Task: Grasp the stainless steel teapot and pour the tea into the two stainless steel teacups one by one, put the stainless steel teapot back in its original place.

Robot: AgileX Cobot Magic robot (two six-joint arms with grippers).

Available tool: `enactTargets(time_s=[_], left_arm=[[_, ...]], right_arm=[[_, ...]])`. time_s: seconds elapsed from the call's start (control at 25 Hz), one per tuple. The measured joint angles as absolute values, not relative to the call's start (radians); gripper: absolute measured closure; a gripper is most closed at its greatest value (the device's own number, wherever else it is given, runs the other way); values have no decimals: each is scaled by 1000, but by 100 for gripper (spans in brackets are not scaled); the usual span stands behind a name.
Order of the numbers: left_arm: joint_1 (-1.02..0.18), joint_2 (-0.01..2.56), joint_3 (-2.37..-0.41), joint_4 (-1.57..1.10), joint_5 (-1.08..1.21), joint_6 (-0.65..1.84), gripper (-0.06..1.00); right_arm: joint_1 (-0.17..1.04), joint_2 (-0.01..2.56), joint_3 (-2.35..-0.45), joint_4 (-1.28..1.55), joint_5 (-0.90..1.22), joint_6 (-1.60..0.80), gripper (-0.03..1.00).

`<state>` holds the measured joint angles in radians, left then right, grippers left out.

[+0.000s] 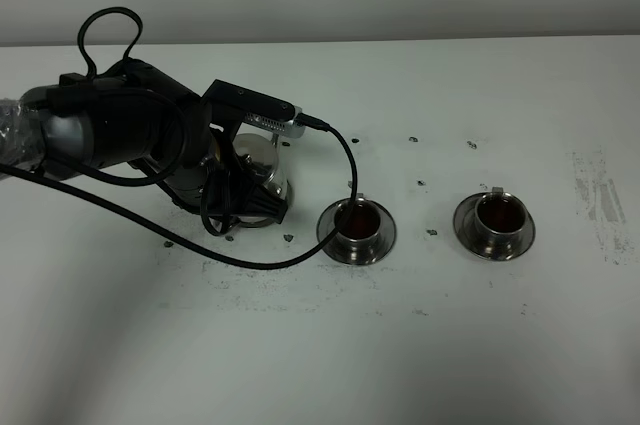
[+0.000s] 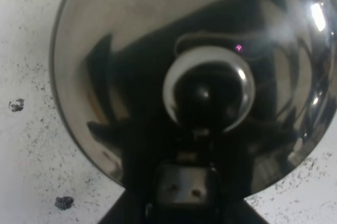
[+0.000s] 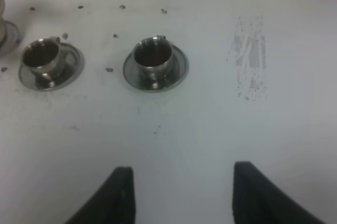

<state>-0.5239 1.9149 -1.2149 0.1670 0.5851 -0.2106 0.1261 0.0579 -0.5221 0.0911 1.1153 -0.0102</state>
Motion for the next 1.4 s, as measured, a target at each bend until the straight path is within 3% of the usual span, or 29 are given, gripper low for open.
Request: enactTargets(time_s=[1.4], left_arm=[[-524, 1947, -1215, 192, 541, -211, 75]], right_arm=[[126, 58, -522, 91, 1115, -10, 56]])
